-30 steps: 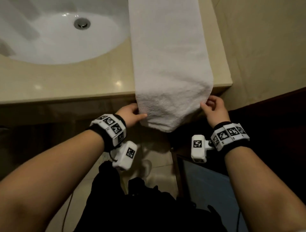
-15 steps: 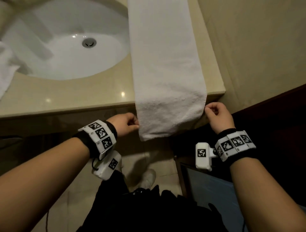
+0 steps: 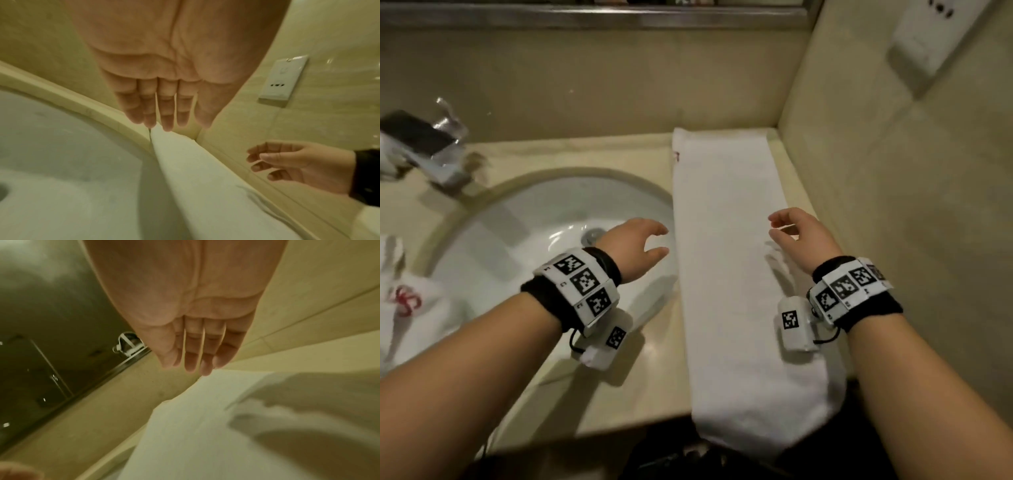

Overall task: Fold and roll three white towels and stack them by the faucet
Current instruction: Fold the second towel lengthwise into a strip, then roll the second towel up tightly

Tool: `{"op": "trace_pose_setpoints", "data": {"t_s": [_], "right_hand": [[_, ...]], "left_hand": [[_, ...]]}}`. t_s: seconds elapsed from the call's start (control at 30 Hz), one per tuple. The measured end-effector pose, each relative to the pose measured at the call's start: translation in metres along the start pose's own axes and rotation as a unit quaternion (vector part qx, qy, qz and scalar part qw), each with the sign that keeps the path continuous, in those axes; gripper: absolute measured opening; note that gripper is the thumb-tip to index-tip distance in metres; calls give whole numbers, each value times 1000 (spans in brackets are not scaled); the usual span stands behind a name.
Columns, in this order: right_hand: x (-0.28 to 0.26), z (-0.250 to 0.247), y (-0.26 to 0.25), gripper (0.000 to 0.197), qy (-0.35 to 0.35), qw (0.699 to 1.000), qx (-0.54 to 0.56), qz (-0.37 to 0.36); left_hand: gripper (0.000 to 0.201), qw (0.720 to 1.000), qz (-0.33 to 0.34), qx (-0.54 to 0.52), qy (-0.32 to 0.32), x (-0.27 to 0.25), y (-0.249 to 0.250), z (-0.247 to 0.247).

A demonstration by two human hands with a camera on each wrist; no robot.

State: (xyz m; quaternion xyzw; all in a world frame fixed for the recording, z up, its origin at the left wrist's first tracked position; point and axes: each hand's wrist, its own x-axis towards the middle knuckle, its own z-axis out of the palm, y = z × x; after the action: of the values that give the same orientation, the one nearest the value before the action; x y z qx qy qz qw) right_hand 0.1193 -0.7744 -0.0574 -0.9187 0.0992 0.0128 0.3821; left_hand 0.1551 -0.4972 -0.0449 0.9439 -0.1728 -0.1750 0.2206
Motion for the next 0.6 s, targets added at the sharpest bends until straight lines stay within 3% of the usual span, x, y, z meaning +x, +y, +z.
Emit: {"op": "trace_pose_setpoints", "data": {"t_s": [0.27,0.43,0.6], "right_hand": [[175,10,-9,42,-71,984,-162,-12],[231,15,4,57,-133,957,-258,-16],[237,6,15,75,-154,942,-297,-35]], "left_hand": [[55,996,53,77,-8,176,-22,-35],[66,989,95,107,-21,233,-40,-30],[71,983,140,119,4,244,-49,-23]]}}
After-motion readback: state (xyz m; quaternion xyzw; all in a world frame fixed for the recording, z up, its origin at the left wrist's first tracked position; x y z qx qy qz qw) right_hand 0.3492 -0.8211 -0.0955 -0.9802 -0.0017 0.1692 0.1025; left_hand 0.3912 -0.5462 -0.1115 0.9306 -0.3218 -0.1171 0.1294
